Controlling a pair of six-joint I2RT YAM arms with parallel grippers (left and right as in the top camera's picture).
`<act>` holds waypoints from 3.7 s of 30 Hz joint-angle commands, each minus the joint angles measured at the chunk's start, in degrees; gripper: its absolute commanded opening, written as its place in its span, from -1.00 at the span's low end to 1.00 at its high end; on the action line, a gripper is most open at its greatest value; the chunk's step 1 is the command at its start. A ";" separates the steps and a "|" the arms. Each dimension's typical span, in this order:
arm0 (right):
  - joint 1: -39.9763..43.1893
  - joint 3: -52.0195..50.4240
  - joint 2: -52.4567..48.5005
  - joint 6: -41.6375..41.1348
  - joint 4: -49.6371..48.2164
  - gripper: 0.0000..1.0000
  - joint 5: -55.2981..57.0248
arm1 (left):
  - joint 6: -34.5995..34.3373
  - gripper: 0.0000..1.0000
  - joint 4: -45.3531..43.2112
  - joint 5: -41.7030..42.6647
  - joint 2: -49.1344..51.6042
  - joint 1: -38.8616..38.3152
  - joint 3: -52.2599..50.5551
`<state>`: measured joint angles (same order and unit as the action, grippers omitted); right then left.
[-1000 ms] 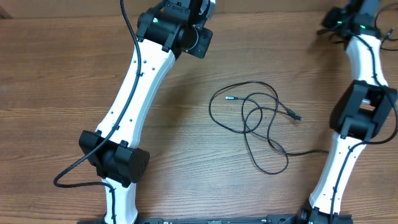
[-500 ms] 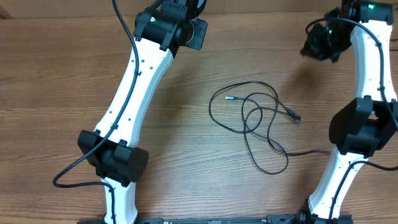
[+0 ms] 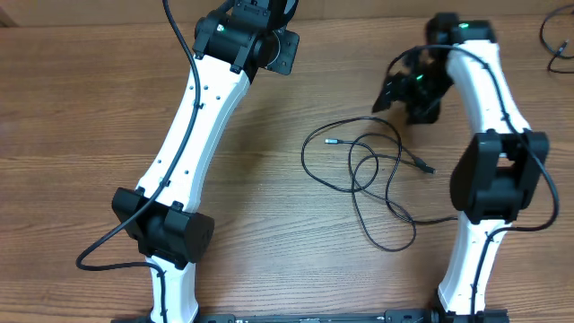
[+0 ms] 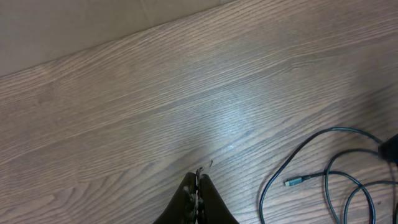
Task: Untangle cables
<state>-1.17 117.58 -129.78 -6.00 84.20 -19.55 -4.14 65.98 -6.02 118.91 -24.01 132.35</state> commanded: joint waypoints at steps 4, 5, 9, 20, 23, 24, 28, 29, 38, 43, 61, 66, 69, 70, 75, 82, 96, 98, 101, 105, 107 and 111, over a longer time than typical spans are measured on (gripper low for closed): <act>-7.15 -4.55 0.48 -14.43 -10.67 0.50 -9.70 | -1.20 -0.92 0.20 2.03 -1.16 0.09 0.87; -8.41 -5.14 0.48 -18.40 -13.92 0.50 -9.62 | -1.97 -0.91 0.50 2.14 -1.16 0.09 0.87; -13.09 -7.37 0.44 -34.14 -23.87 0.50 -4.66 | -3.61 -0.92 2.01 2.05 -1.16 0.13 0.87; -22.91 -13.44 0.44 -63.10 -39.78 0.67 8.68 | -3.56 -0.92 4.94 1.46 -1.11 0.42 0.85; -23.10 -14.16 0.44 -70.42 -37.62 0.49 7.54 | -3.58 -0.91 5.79 0.00 -1.07 0.48 0.85; -23.08 -14.16 0.44 -73.29 -36.65 0.49 5.05 | -3.56 -0.91 5.79 -0.66 -1.05 0.50 0.85; -21.75 -13.99 0.57 -78.38 -36.54 0.54 -8.04 | -3.58 -0.92 5.64 -1.22 -1.05 0.76 0.85; -21.22 -13.97 0.57 -78.71 -36.57 0.55 -10.75 | -3.58 -0.91 5.73 -1.22 -1.05 0.87 0.85; -19.28 -14.03 0.57 -77.96 -31.98 0.63 -7.74 | -3.58 -0.91 5.90 -1.22 1.73 1.27 0.85; -19.45 -14.08 0.55 -77.48 -30.84 0.72 0.35 | -3.63 -0.91 2.56 -1.01 3.15 1.51 0.85; -24.92 -17.51 1.60 -36.28 -48.72 -0.92 9.94 | -3.76 -0.91 0.13 -1.03 3.13 1.79 0.87; -24.15 -11.69 7.30 -28.30 -47.89 -0.92 11.37 | -3.76 -0.92 0.20 -1.03 3.13 2.27 0.87; -23.34 -8.20 11.74 -20.70 -47.06 -0.92 12.11 | -3.58 -0.92 0.15 -1.03 3.13 2.43 0.87; -23.10 -7.21 13.16 -18.82 -46.51 -0.92 12.70 | -3.58 -0.92 0.09 -1.03 3.13 2.56 0.87; -22.82 -3.72 21.16 -11.45 -46.49 -0.92 20.46 | -3.58 -0.92 -0.22 -1.03 3.15 3.32 0.87; -22.80 7.04 27.65 -5.60 -46.71 -0.92 24.72 | -3.61 -0.92 -0.15 -1.01 3.15 3.89 0.87; -21.77 17.11 27.85 -0.92 -61.64 -0.92 35.87 | -3.61 -0.91 1.33 -1.01 3.23 3.85 0.87; -20.52 17.11 27.87 0.46 -65.90 -0.92 35.98 | -3.61 -0.91 1.33 -1.01 3.23 3.85 0.87; -19.63 17.11 27.87 5.40 -70.71 -0.92 36.00 | -3.65 -0.92 1.14 -0.81 3.23 3.85 0.87; -19.26 17.11 27.87 6.34 -67.93 -0.92 36.00 | -3.65 -0.92 -2.29 7.56 3.23 3.85 0.87; -19.06 17.11 27.87 6.54 -65.13 -0.92 36.02 | -3.87 -0.92 -6.51 15.39 3.23 3.85 0.87; -18.29 17.11 27.89 8.07 -62.95 -0.92 36.70 | -12.72 -0.91 -17.79 33.14 3.48 4.00 0.85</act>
<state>-20.23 133.64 -102.54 -0.19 21.47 15.90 -9.19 52.95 8.82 121.95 -20.36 132.33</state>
